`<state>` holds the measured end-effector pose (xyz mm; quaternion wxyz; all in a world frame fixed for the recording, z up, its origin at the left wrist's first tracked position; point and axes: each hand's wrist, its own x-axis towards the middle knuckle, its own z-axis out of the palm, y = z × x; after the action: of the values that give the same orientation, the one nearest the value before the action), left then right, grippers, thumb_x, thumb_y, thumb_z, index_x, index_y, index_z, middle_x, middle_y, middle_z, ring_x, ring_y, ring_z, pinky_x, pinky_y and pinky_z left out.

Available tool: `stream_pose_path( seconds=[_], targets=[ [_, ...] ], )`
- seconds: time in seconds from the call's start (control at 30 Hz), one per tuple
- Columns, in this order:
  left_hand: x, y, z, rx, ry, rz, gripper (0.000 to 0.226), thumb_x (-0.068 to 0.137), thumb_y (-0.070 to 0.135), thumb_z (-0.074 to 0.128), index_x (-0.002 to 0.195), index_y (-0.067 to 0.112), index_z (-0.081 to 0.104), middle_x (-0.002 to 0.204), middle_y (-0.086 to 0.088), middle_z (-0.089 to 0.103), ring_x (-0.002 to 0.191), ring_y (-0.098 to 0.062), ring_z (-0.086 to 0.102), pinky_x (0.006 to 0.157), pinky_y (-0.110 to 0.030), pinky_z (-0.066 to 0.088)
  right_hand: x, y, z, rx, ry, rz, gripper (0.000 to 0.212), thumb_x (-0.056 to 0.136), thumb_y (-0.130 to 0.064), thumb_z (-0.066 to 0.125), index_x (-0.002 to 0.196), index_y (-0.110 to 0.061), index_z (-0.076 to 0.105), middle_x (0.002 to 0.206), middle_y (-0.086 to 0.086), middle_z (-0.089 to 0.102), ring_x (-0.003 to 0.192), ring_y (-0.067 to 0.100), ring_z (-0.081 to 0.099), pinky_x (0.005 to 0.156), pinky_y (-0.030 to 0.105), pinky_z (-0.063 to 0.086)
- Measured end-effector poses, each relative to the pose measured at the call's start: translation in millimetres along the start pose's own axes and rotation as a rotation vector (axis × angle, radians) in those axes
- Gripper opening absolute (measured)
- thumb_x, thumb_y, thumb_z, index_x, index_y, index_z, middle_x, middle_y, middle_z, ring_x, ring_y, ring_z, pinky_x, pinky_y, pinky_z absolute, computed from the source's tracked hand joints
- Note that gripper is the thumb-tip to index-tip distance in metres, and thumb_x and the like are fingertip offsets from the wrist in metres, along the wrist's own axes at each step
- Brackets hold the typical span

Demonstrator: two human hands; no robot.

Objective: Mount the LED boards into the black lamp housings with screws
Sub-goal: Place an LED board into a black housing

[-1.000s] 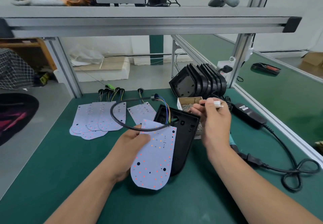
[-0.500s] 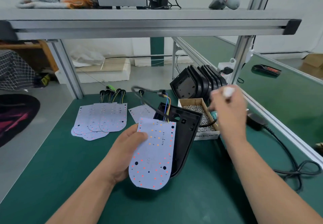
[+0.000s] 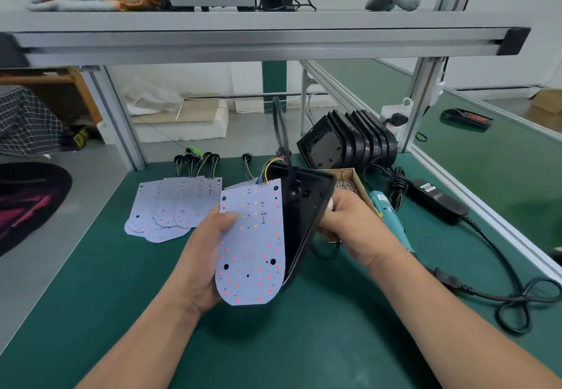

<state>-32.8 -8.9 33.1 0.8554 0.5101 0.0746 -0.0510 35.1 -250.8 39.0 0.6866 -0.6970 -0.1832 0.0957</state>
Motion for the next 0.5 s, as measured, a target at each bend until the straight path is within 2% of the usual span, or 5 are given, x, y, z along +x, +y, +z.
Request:
stream_pose_path(
  seconds=[0.13, 0.23, 0.3, 0.4, 0.5],
  targets=[
    [3, 8, -2, -0.09, 0.087, 0.037, 0.027, 0.096, 0.035, 0.059, 0.103, 0.023, 0.083, 0.104, -0.006, 0.079, 0.083, -0.025, 0.078, 0.061, -0.038, 0.062, 3, -8, -19, -0.186, 0.315, 0.082, 0.007, 0.083, -0.026, 0.072, 0.08, -0.02, 0.072, 0.063, -0.002, 0.05, 0.055, 0.016, 0.041, 0.05, 0.025, 0.032],
    [6, 25, -12, -0.152, 0.163, 0.13, 0.023, 0.097, 0.03, 0.058, 0.108, 0.02, 0.075, 0.101, -0.004, 0.076, 0.081, -0.023, 0.076, 0.06, -0.033, 0.06, 3, -13, -46, 0.138, 0.631, 0.059, 0.026, 0.087, -0.008, 0.061, 0.107, -0.014, 0.077, 0.06, -0.004, 0.045, 0.05, 0.014, 0.038, 0.044, 0.023, 0.03],
    [7, 28, -16, -0.143, 0.157, 0.135, 0.021, 0.096, 0.031, 0.057, 0.105, 0.021, 0.074, 0.099, -0.003, 0.075, 0.079, -0.023, 0.076, 0.06, -0.033, 0.06, 1, -13, -56, 0.384, 0.782, 0.034, 0.036, 0.09, -0.004, 0.056, 0.122, -0.013, 0.071, 0.062, -0.003, 0.05, 0.051, 0.014, 0.049, 0.045, 0.024, 0.041],
    [7, 16, -10, -0.03, 0.131, 0.096, 0.026, 0.097, 0.034, 0.056, 0.107, 0.026, 0.078, 0.114, -0.005, 0.079, 0.091, -0.027, 0.078, 0.065, -0.041, 0.063, 2, -11, -51, 0.559, 0.8, -0.003, 0.037, 0.095, 0.003, 0.055, 0.126, -0.013, 0.067, 0.081, 0.01, 0.073, 0.067, 0.022, 0.071, 0.059, 0.026, 0.059],
    [3, 5, 2, 0.049, 0.063, 0.11, 0.028, 0.089, 0.034, 0.057, 0.106, 0.031, 0.079, 0.122, -0.009, 0.077, 0.098, -0.027, 0.077, 0.07, -0.044, 0.064, 5, -10, -34, 0.379, 0.6, -0.073, 0.031, 0.097, 0.005, 0.058, 0.123, -0.007, 0.071, 0.108, 0.017, 0.079, 0.083, 0.022, 0.075, 0.069, 0.03, 0.059]
  ],
)
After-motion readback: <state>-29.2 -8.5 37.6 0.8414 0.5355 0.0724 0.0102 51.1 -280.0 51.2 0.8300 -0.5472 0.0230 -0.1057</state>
